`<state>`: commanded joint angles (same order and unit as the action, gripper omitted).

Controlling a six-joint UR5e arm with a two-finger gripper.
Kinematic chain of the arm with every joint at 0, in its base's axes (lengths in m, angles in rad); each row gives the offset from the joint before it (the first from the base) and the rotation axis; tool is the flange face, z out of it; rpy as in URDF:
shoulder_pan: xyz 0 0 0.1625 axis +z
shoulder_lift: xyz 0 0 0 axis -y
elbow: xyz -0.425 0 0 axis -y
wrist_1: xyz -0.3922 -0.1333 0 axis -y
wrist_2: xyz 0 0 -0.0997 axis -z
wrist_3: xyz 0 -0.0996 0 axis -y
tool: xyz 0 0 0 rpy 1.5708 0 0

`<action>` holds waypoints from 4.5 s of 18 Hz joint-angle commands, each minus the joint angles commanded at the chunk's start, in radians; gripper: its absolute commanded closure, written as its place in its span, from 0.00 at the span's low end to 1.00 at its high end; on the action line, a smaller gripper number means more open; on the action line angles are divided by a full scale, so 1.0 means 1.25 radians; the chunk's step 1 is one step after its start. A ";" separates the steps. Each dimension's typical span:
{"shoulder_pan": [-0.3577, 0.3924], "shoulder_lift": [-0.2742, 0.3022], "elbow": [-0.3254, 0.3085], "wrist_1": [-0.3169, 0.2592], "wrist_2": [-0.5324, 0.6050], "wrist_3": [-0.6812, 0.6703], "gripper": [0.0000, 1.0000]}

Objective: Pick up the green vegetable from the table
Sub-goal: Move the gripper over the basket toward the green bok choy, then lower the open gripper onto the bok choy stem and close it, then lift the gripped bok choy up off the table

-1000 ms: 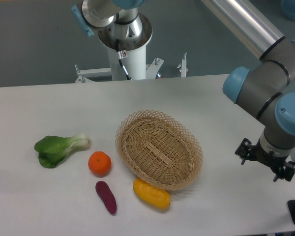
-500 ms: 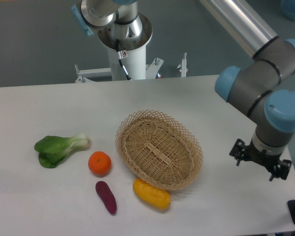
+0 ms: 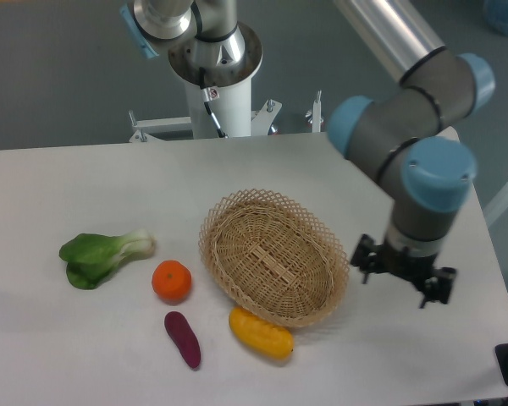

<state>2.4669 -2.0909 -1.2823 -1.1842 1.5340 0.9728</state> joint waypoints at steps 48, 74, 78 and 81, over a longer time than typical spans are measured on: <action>-0.419 0.082 -0.444 0.191 -0.010 -0.080 0.00; -0.383 0.158 -0.439 0.227 -0.045 -0.149 0.77; -0.332 0.173 -0.422 0.227 -0.047 -0.149 0.78; -0.286 0.189 -0.395 0.226 -0.045 -0.149 0.77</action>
<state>2.1090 -1.8546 -1.7765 -0.9020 1.4772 0.7869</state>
